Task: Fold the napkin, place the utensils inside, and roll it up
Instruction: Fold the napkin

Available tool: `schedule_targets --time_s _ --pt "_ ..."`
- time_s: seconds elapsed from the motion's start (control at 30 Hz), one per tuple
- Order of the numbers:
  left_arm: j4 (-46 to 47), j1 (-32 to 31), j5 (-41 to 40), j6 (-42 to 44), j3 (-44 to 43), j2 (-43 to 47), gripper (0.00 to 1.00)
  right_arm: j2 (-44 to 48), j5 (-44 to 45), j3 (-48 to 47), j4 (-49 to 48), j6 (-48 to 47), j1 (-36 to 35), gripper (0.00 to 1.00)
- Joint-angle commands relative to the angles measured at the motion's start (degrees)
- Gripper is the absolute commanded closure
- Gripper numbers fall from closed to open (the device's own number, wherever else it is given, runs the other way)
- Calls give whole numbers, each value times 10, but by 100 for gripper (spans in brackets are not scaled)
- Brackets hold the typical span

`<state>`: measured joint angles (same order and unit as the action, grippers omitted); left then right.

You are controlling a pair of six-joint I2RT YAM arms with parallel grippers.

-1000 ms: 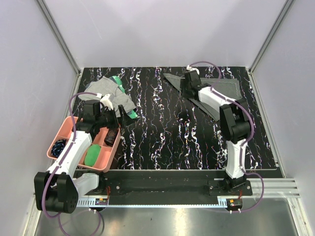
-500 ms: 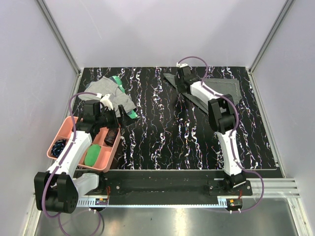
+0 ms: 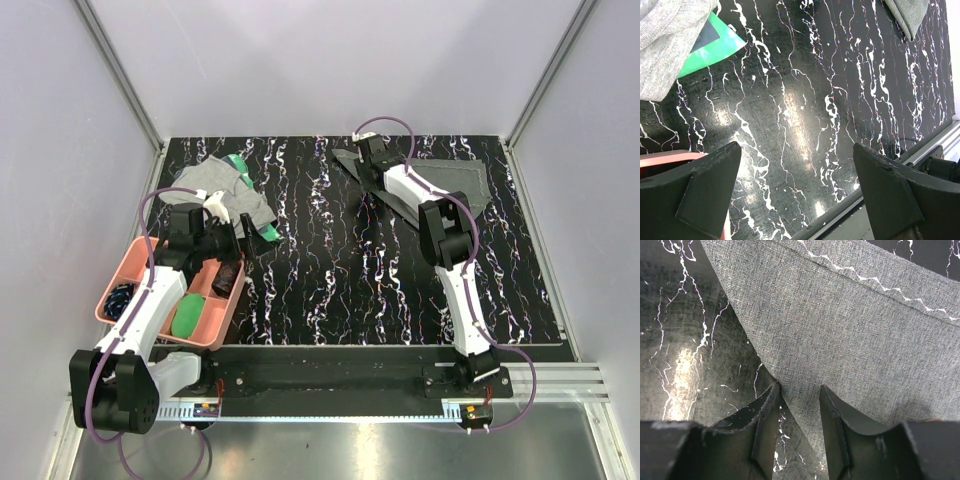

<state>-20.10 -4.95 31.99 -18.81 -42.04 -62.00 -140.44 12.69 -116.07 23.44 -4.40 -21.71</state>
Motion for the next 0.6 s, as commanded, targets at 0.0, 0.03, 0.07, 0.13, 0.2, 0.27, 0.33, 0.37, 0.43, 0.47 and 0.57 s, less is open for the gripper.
schedule_targets --time_s 0.0,0.03,0.07,0.13,0.2,0.27,0.33,0.37,0.43,0.47,0.57 --pt "15 3 1 8 -24 -3 4 -6 13 -6 14 -35 -5 58" --pt "14 4 5 7 -25 -4 4 -5 15 -4 14 -39 -7 58" --pt "16 4 7 6 -24 -6 4 -5 16 -3 14 -46 -10 58" --pt "17 5 11 5 -24 -7 4 -5 16 1 13 -53 -16 60" --pt "17 5 13 4 -24 -8 4 -6 26 0 14 -63 -22 61" --pt "19 5 15 4 -24 -8 4 -7 24 1 13 -68 -25 66" --pt "20 5 14 3 -23 -8 4 -11 19 2 14 -68 -26 70" --pt "20 5 14 3 -22 -8 4 -12 15 3 14 -67 -26 73" --pt "21 5 13 3 -21 -6 4 -17 3 5 14 -68 -27 77" --pt "20 5 12 3 -21 -4 4 -19 0 5 15 -68 -27 80" --pt "22 6 13 3 -21 -4 4 -20 -17 9 18 -70 -27 87"
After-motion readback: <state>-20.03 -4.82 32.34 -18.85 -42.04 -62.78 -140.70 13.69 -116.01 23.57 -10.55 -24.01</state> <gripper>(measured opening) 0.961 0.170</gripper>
